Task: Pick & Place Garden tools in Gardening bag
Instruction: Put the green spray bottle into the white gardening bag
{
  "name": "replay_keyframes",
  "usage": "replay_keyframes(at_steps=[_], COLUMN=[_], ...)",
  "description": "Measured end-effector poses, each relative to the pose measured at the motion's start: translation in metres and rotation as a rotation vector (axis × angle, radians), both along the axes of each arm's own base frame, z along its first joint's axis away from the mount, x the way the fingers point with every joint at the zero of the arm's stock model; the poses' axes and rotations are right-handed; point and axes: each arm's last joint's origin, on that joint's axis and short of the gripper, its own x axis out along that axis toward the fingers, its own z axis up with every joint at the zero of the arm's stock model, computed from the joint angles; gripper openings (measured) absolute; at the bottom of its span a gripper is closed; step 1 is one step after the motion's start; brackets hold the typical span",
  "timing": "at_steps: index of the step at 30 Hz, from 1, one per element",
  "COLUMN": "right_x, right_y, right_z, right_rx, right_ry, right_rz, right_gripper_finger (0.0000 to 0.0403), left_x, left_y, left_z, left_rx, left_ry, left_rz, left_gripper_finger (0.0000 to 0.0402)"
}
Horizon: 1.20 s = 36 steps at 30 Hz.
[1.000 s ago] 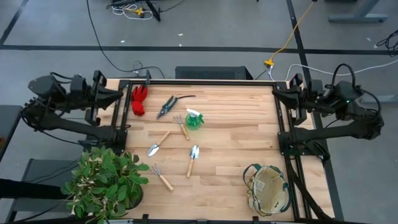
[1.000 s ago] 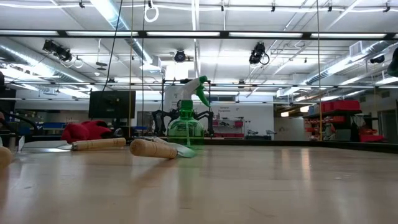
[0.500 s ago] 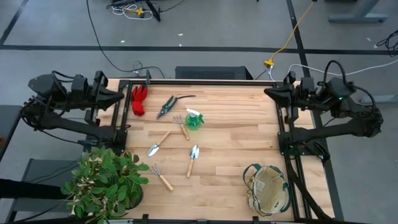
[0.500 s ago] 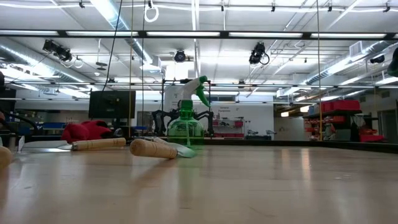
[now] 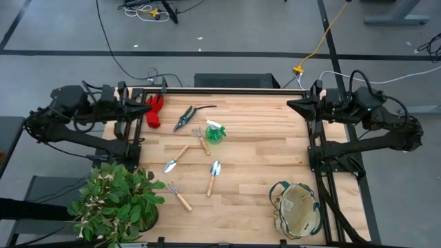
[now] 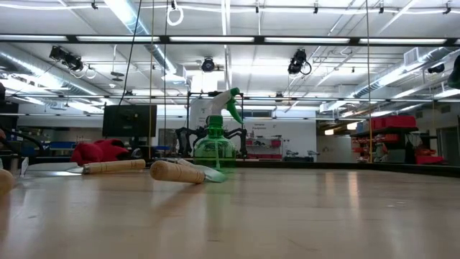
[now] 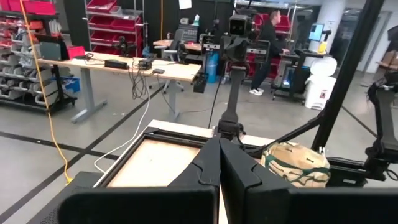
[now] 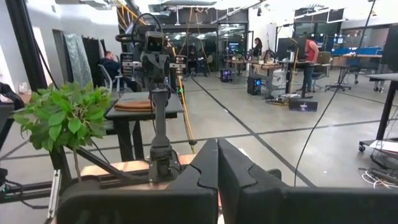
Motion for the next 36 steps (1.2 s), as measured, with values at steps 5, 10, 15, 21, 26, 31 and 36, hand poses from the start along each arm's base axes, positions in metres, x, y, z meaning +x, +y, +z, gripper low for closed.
replay_keyframes(at_steps=[5,10,15,21,26,31,36], right_x=[0.005,0.009,0.009,0.009,0.009,0.009,0.009], right_y=[0.000,0.000,0.000,0.000,0.000,0.000,0.000], right_z=[-0.002,-0.003,-0.003,-0.003,-0.003,-0.003,-0.003], right_rx=[-0.018,-0.017,-0.017,-0.017,-0.018,-0.018,-0.018], right_ry=[0.019,0.031,0.033,0.033,0.033,0.033,0.033], right_rz=[-0.001,-0.001,0.000,-0.001,-0.001,-0.001,-0.001], right_gripper_finger=[0.0000,0.0000,0.0000,0.0000,0.0000,0.0000,0.0000], left_x=[0.011,0.011,0.011,0.014,0.023,0.028,0.034], left_y=[-0.001,-0.001,-0.001,-0.002,-0.003,-0.003,-0.002], left_z=[-0.002,-0.004,-0.004,-0.012,-0.020,-0.022,-0.021], left_rx=[0.004,0.006,0.005,-0.019,-0.056,-0.057,-0.062], left_ry=[0.033,0.048,0.048,0.128,0.206,0.225,0.217], left_rz=[-0.004,-0.004,-0.019,-0.023,-0.011,-0.018,-0.004], left_gripper_finger=[0.0002,0.0002,0.0002,0.0002,0.0002,0.0002,0.0002])
